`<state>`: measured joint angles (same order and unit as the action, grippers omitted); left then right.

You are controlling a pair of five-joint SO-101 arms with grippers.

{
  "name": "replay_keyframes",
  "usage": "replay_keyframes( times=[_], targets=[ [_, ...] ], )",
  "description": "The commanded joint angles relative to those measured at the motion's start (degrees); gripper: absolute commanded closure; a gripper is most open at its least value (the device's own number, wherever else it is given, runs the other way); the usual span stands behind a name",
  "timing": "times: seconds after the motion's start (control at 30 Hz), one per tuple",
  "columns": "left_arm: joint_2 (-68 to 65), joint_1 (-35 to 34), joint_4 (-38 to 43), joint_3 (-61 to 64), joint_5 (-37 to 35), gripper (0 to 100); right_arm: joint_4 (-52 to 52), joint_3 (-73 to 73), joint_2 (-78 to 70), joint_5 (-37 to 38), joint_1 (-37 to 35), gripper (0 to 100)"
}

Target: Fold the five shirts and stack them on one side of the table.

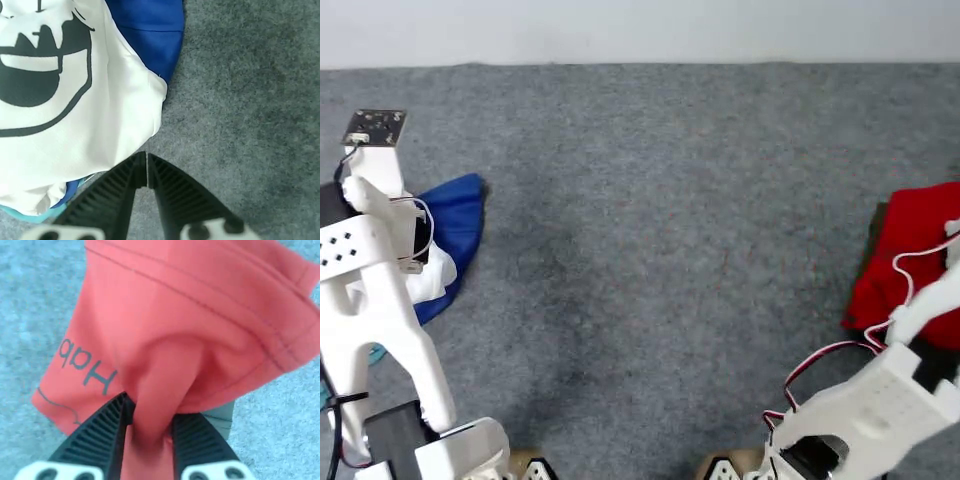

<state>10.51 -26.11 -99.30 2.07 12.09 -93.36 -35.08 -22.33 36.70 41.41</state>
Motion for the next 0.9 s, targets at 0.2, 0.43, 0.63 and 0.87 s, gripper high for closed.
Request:
replay_keyframes(
  times=[0.2,0.43,0.63,0.87],
  targets=[
    [2.55,-0.09,-0.62,-0.4,0.26,99,5.67,-0.79,-4.35,2.02,1.45,94.8],
    [2.55,-0.09,-0.62,-0.4,0.26,99,5.58,-0.79,-2.24,2.64,2.15,71.6],
    [2.37,0.0,-0.53,-0.4,0.26,99,2.86,-0.79,3.82,1.23,1.36,71.8],
    [2.2,0.09,-0.35,-0.4,0.26,99,-6.46,-0.35,2.51,-2.55,-3.21,97.4]
  ],
)
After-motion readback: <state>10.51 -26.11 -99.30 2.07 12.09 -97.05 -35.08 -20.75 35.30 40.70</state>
